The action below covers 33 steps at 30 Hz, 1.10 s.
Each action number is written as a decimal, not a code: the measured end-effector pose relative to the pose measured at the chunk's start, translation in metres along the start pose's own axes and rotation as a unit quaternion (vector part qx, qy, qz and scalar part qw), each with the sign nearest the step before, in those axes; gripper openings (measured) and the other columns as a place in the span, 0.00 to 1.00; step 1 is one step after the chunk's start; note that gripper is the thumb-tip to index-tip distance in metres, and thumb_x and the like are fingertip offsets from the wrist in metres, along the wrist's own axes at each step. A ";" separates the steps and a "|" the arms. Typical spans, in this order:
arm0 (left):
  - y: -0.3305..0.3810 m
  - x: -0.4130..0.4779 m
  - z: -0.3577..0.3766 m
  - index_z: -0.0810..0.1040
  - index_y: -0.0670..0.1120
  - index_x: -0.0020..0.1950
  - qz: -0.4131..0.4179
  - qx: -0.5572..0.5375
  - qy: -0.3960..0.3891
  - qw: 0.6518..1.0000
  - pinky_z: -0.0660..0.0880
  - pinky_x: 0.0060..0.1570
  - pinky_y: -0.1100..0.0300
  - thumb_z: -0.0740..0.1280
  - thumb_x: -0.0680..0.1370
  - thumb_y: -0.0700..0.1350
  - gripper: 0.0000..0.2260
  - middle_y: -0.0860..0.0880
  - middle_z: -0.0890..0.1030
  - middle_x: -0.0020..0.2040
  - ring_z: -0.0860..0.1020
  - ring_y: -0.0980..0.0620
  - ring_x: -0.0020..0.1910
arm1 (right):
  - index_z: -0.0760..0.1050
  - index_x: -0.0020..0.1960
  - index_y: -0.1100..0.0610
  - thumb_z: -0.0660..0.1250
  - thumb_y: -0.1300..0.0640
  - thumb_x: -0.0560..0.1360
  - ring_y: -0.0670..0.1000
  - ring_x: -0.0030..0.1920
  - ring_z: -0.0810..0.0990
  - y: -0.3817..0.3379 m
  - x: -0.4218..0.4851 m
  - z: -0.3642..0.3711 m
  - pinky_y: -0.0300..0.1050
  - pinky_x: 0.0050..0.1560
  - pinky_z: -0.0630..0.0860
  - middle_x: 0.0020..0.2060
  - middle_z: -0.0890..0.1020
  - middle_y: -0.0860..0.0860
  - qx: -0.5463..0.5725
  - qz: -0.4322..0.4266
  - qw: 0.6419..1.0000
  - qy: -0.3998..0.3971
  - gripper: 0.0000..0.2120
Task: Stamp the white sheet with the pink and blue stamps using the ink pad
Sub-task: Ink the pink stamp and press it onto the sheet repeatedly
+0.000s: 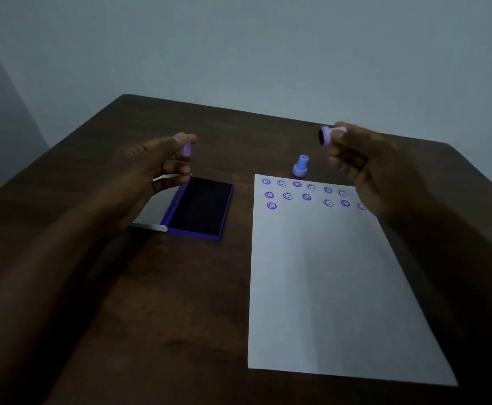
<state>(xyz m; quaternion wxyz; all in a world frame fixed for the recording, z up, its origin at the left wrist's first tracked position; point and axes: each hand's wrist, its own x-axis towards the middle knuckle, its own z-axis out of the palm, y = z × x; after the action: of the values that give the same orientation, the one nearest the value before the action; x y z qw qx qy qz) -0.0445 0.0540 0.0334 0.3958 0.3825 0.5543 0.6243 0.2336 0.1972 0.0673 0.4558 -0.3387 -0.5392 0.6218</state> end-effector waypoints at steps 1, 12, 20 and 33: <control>0.000 0.000 0.001 0.85 0.53 0.46 -0.004 0.002 0.000 1.000 0.82 0.46 0.62 0.68 0.70 0.54 0.09 0.53 0.85 0.50 0.81 0.58 0.39 | 0.80 0.54 0.60 0.67 0.62 0.76 0.44 0.38 0.83 0.004 0.000 -0.001 0.35 0.42 0.80 0.40 0.87 0.50 0.030 0.041 0.999 -0.005 0.08; 0.005 -0.015 0.017 0.82 0.50 0.57 -0.049 -0.063 -0.056 0.995 0.81 0.43 0.64 0.71 0.67 0.42 0.18 0.50 0.87 0.52 0.85 0.55 0.48 | 0.80 0.58 0.65 0.71 0.65 0.69 0.49 0.39 0.86 0.020 -0.014 0.023 0.40 0.40 0.83 0.45 0.86 0.58 0.159 0.199 0.967 -0.023 0.18; 0.006 -0.022 0.038 0.84 0.48 0.54 -0.033 -0.095 -0.076 0.992 0.81 0.43 0.63 0.74 0.63 0.39 0.19 0.48 0.87 0.49 0.86 0.54 0.46 | 0.80 0.58 0.64 0.68 0.66 0.73 0.53 0.42 0.86 0.012 -0.023 0.057 0.43 0.44 0.84 0.49 0.85 0.60 0.167 0.203 0.960 -0.095 0.14; 0.003 -0.022 0.036 0.85 0.50 0.52 -0.012 -0.050 -0.059 0.997 0.81 0.51 0.57 0.77 0.60 0.43 0.21 0.46 0.87 0.52 0.85 0.49 0.53 | 0.82 0.53 0.59 0.71 0.64 0.68 0.53 0.49 0.86 0.018 -0.031 0.073 0.43 0.51 0.82 0.50 0.86 0.57 0.010 0.089 0.985 -0.148 0.14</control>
<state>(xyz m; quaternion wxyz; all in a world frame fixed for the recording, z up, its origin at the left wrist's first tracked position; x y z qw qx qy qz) -0.0034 0.0472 0.0392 0.4539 0.3912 0.5028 0.6230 0.1741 0.1414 0.0609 0.3171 -0.2849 -0.5618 0.7090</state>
